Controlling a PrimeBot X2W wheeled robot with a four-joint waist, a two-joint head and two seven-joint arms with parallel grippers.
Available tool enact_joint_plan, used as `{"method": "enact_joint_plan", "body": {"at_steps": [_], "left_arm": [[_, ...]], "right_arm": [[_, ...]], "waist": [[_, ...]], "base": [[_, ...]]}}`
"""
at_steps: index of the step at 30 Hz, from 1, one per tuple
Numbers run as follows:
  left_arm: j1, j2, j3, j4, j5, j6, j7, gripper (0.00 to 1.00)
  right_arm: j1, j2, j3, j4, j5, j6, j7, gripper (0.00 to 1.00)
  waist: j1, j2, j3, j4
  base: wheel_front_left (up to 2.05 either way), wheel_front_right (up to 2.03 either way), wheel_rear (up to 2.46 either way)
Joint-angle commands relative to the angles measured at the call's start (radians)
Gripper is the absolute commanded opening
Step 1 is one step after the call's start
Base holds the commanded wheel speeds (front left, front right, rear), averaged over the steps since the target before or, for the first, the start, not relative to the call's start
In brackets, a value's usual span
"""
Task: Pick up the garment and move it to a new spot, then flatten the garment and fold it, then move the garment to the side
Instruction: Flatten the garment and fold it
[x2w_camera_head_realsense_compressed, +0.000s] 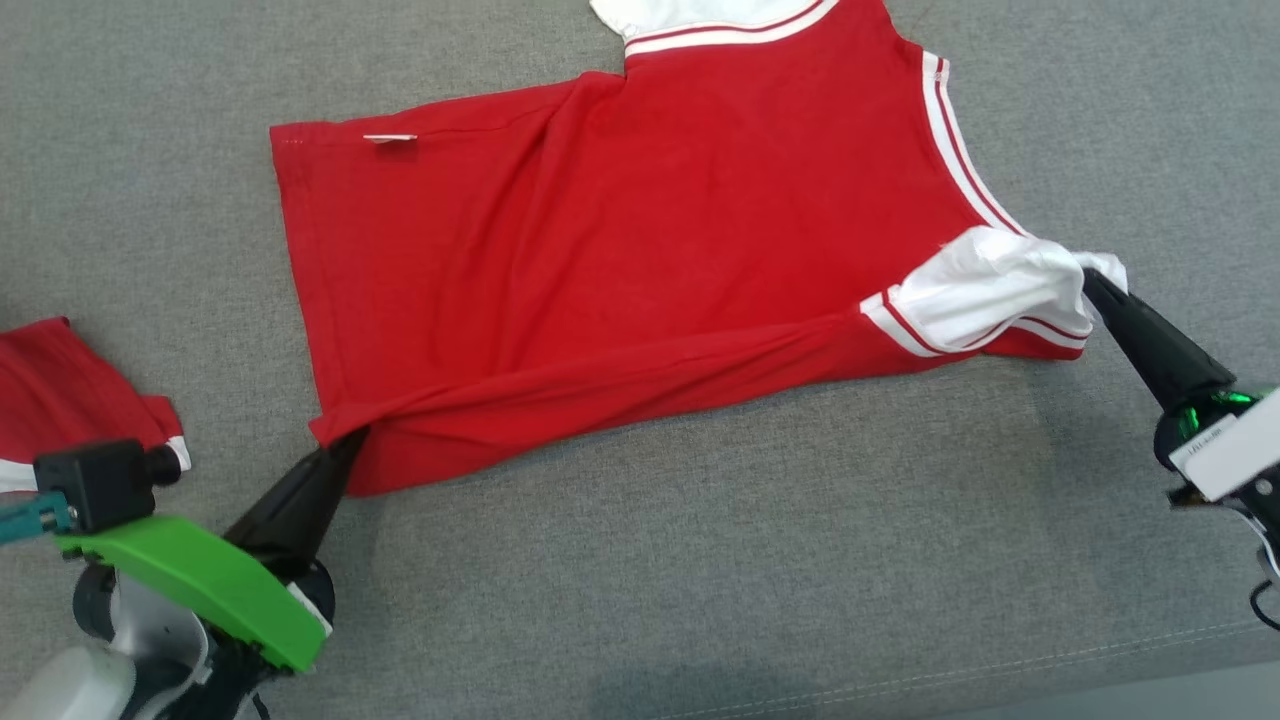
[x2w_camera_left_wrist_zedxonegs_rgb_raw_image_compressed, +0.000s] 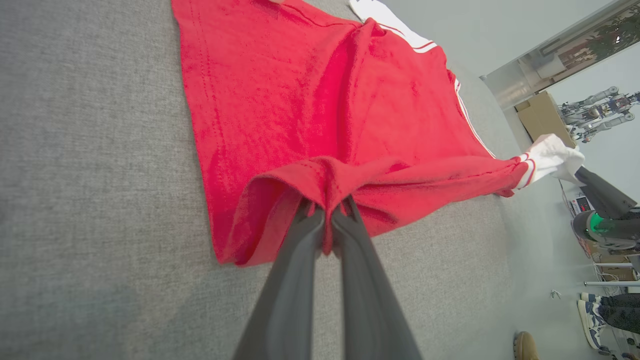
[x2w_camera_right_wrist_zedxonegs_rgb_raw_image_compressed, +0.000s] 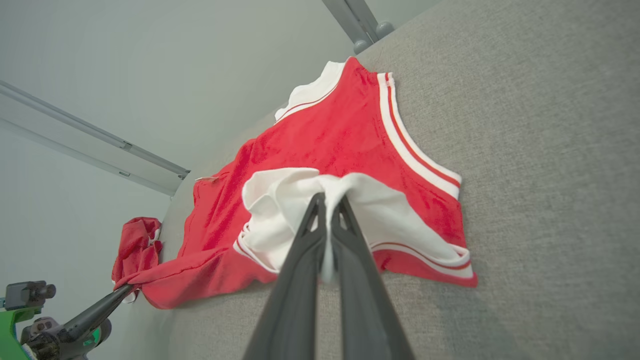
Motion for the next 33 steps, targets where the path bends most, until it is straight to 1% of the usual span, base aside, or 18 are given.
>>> {"method": "enact_joint_plan", "body": {"at_steps": [1, 3, 6, 10, 13, 14, 15, 16, 17, 19, 21, 23, 26, 27, 30, 32, 33], "left_arm": [[-0.044, 0.013, 0.005, 0.018, 0.003, 0.018, 0.024, 0.0], [-0.098, 0.006, 0.001, 0.053, 0.005, 0.037, 0.057, 0.0], [-0.179, 0.0, -0.013, 0.113, 0.03, 0.05, 0.093, 0.0], [-0.264, -0.036, -0.043, 0.195, 0.037, 0.041, 0.134, 0.0], [-0.313, -0.066, -0.077, 0.256, 0.058, 0.027, 0.157, 0.0], [-0.328, -0.078, -0.079, 0.281, 0.063, 0.028, 0.151, 0.0], [-0.339, -0.085, -0.087, 0.302, 0.07, 0.027, 0.149, 0.24], [-0.347, -0.096, -0.093, 0.32, 0.075, 0.024, 0.141, 0.61], [-0.352, -0.108, -0.094, 0.337, 0.079, 0.026, 0.134, 1.0], [-0.356, -0.113, -0.106, 0.357, 0.096, 0.021, 0.122, 1.0], [-0.343, -0.107, -0.113, 0.354, 0.111, 0.016, 0.113, 1.0], [-0.319, -0.095, -0.106, 0.329, 0.115, 0.015, 0.096, 1.0], [-0.269, -0.076, -0.067, 0.259, 0.116, 0.045, 0.039, 1.0], [-0.269, -0.076, -0.067, 0.259, 0.116, 0.045, 0.039, 1.0], [-0.183, -0.064, -0.048, 0.166, 0.083, 0.08, 0.026, 1.0], [-0.142, -0.047, -0.052, 0.125, 0.081, 0.102, 0.031, 1.0], [-0.123, -0.048, -0.052, 0.115, 0.073, 0.111, 0.031, 1.0]], "right_arm": [[-0.048, 0.024, 0.01, 0.027, -0.013, 0.0, 0.014, 0.0], [-0.121, 0.061, 0.027, 0.087, -0.044, 0.0, 0.03, 0.0], [-0.22, 0.118, 0.049, 0.167, -0.079, 0.0, 0.052, 0.0], [-0.316, 0.162, 0.077, 0.264, -0.13, 0.0, 0.077, 0.0], [-0.372, 0.175, 0.086, 0.336, -0.187, 0.0, 0.077, 0.0], [-0.387, 0.182, 0.085, 0.357, -0.202, 0.0, 0.07, 0.0], [-0.403, 0.186, 0.077, 0.38, -0.222, 0.0, 0.058, 0.0], [-0.416, 0.193, 0.071, 0.401, -0.236, 0.0, 0.047, 0.34], [-0.424, 0.202, 0.07, 0.409, -0.25, 0.0, 0.038, 1.0], [-0.421, 0.201, 0.074, 0.413, -0.275, 0.0, 0.036, 1.0], [-0.397, 0.179, 0.085, 0.386, -0.297, 0.0, 0.048, 1.0], [-0.363, 0.142, 0.084, 0.351, -0.328, 0.0, 0.06, 1.0], [-0.297, 0.081, 0.074, 0.283, -0.388, 0.0, 0.087, 1.0], [-0.297, 0.081, 0.074, 0.283, -0.388, 0.0, 0.087, 1.0], [-0.22, 0.028, 0.052, 0.216, -0.449, 0.0, 0.141, 1.0], [-0.185, 0.014, 0.034, 0.178, -0.485, 0.0, 0.192, 1.0], [-0.175, 0.012, 0.02, 0.163, -0.512, 0.0, 0.216, 1.0]], "waist": [[0.0001, -0.0001, 0.014, 0.009], [0.0001, -0.0001, 0.022, 0.012], [0.0001, -0.0001, 0.034, 0.016], [0.0001, -0.0001, 0.041, 0.025], [0.0001, -0.0001, 0.045, 0.032], [0.0001, -0.0001, 0.045, 0.034], [0.0001, -0.0001, 0.045, 0.036], [0.0001, -0.0001, 0.044, 0.037], [0.0001, -0.0001, 0.043, 0.039], [0.0001, -0.0001, 0.035, 0.044], [0.0001, -0.0001, 0.026, 0.047], [0.0001, -0.0001, 0.017, 0.048], [0.0001, -0.0001, -0.001, 0.04], [0.0001, -0.0001, -0.001, 0.04], [0.0001, -0.0001, -0.015, 0.031], [0.0001, -0.0001, -0.014, 0.025], [0.0001, -0.0001, -0.013, 0.023]], "base": [[0.0, 0.0, 0.0], [0.0, 0.0, 0.0], [0.0, 0.0, 0.0], [0.0, 0.0, 0.0], [0.0, 0.0, 0.0], [0.0, 0.0, 0.0], [0.0, 0.0, 0.0], [0.0, 0.0, 0.0], [0.0, 0.0, 0.0], [0.0, 0.0, 0.0], [0.0, 0.0, 0.0], [0.0, 0.0, 0.0], [0.0, 0.0, 0.0], [0.0, 0.0, 0.0], [0.0, 0.0, 0.0], [0.0, 0.0, 0.0], [0.0, 0.0, 0.0]]}}
